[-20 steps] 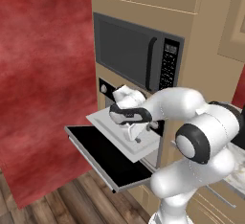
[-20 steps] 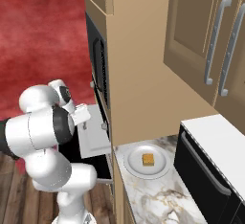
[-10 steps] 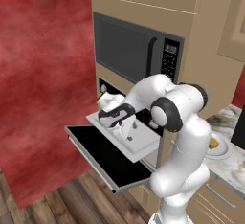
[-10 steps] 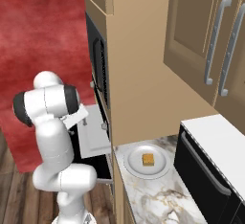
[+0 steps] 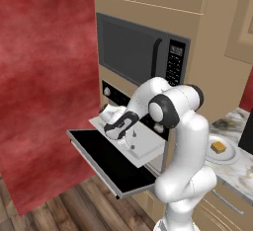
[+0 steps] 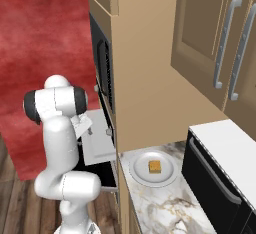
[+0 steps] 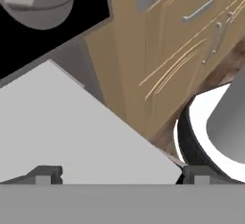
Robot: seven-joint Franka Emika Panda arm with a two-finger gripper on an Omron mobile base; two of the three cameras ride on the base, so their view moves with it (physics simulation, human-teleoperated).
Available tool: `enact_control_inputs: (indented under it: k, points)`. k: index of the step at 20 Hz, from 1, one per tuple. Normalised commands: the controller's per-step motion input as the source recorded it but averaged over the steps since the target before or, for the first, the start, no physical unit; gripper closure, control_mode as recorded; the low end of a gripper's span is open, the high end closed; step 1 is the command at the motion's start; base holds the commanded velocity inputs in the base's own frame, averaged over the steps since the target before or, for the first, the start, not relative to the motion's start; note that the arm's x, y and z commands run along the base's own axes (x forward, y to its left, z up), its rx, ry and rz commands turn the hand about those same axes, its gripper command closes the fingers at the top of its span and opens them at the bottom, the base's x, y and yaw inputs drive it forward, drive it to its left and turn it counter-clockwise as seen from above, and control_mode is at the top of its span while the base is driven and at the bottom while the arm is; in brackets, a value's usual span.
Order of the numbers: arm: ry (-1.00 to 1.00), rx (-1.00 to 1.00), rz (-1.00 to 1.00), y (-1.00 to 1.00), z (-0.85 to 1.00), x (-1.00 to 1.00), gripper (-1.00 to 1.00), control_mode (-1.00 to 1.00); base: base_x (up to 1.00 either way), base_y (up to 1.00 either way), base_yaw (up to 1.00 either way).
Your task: Take the baked cake out of the oven and place it on the plate for cooling. Then close the oven door.
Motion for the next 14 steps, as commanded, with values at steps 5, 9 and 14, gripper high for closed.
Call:
enact_control_inputs:
  k: [5, 9, 14]
  points:
    - [0.00, 0.15, 0.07, 0.08, -0.31, 0.31, -1.00, -1.00, 0.00, 0.00, 0.00]
    - [0.00, 0.07, 0.09, 0.14, -0.38, 0.42, -1.00, -1.00, 0.00, 0.00, 0.00]
    - [0.02, 0.02, 0.06, 0.12, -0.45, 0.52, -1.00, -1.00, 0.00, 0.00, 0.00]
